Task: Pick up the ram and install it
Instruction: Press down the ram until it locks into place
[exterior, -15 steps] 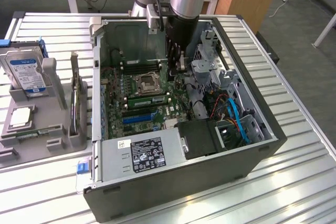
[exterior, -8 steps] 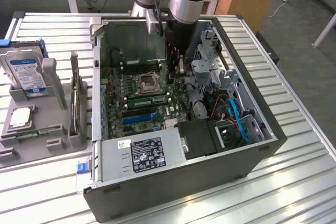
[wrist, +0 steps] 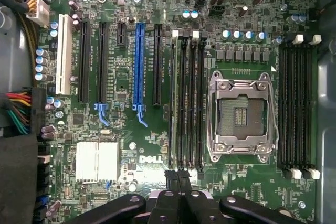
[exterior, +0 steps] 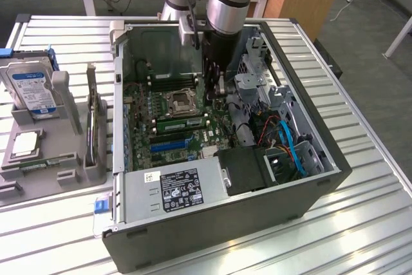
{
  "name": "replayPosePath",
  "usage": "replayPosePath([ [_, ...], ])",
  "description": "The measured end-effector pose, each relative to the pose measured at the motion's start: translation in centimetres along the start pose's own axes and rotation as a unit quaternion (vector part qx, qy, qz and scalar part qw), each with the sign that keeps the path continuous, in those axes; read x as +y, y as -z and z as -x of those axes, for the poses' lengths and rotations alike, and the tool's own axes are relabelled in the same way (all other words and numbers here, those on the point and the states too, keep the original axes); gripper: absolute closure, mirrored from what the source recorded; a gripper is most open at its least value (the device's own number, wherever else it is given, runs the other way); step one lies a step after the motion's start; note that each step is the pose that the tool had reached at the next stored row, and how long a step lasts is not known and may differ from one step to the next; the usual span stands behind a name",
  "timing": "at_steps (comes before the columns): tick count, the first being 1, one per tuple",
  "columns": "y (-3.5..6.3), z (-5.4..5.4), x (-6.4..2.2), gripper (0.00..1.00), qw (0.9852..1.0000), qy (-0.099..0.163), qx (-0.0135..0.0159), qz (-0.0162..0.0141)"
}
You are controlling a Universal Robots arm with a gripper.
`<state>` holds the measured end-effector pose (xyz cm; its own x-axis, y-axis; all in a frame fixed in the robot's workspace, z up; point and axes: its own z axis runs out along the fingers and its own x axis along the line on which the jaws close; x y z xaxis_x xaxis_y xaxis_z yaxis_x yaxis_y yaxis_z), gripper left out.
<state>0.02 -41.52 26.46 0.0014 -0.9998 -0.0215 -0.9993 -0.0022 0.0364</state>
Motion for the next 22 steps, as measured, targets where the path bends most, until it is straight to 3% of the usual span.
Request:
replayPosePath([
  [22, -2.32, -0.1, -0.08, 0.9, 1.0, 0.0, 0.0, 0.0],
])
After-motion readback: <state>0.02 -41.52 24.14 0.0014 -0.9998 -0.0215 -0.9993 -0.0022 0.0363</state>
